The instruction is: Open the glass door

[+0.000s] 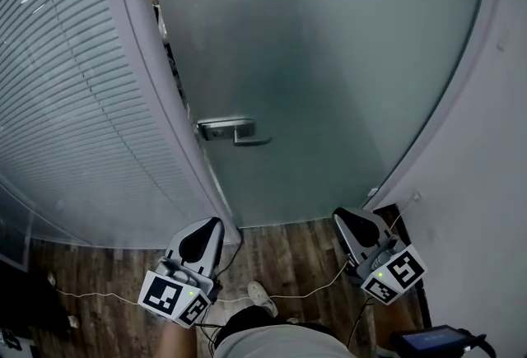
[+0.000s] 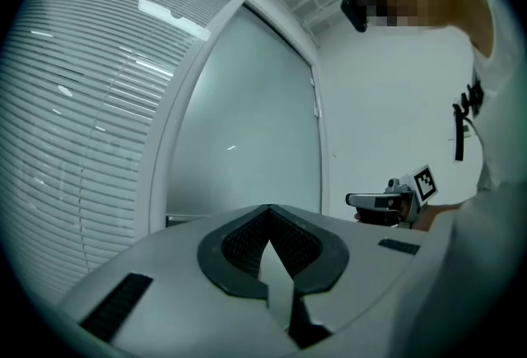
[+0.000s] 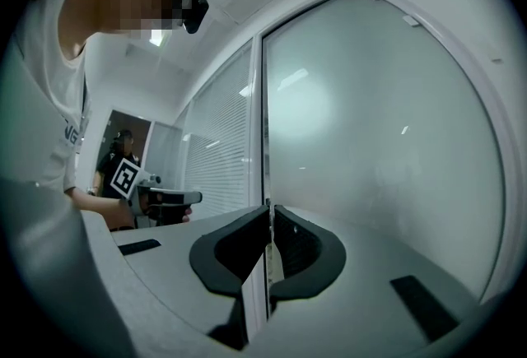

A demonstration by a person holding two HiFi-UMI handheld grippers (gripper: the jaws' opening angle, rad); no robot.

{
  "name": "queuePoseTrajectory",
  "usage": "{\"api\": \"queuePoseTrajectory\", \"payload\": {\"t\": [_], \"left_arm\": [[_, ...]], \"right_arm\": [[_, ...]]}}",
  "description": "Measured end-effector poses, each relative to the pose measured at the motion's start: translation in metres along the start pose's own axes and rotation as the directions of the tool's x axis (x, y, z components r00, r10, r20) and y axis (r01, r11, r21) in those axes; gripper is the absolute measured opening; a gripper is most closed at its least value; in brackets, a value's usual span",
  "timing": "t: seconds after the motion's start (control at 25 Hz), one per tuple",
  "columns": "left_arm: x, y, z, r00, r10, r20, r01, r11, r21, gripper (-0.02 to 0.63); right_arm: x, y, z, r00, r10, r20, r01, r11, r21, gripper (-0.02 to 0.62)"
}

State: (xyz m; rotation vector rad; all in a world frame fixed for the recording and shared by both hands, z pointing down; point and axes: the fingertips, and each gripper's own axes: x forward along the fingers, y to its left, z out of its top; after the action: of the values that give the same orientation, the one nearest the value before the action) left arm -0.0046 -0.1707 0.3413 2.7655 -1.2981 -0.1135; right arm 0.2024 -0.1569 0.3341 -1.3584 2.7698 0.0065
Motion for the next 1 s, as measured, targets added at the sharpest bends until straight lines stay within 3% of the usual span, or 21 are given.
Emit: {"api": "queuePoseTrajectory", "payload": {"t": [0.36, 0.6, 0.8, 1.0], "left_arm": [[0.054, 0.085, -0.02, 1.0, 0.026, 0.014, -0.026, 0.999, 0.026, 0.0], [0.058, 0.107, -0.017, 1.0, 0.021, 0.0, -0.021, 1.0, -0.002, -0.002], [0.048, 0.098, -0.021, 0.999, 0.035, 0.006, -0.035, 0.999, -0.014, 0.0], [0.058, 0.099, -0.029, 0.999, 0.048, -0.004, -0.048, 0.999, -0.022, 0.0]], "right_arm": [[0.099, -0.045, -0.031, 1.0, 0.016, -0.005, -0.016, 1.0, -0.013, 0.006], [0.135, -0.051, -0.025, 0.999, 0.005, -0.035, -0.006, 1.0, -0.019, 0.006], [0.131, -0.044, -0.033, 0.997, 0.041, -0.063, -0.044, 0.998, -0.048, 0.023], [0.155, -0.052, -0.063, 0.981, 0.099, -0.164, -0.116, 0.989, -0.093, 0.116]]}}
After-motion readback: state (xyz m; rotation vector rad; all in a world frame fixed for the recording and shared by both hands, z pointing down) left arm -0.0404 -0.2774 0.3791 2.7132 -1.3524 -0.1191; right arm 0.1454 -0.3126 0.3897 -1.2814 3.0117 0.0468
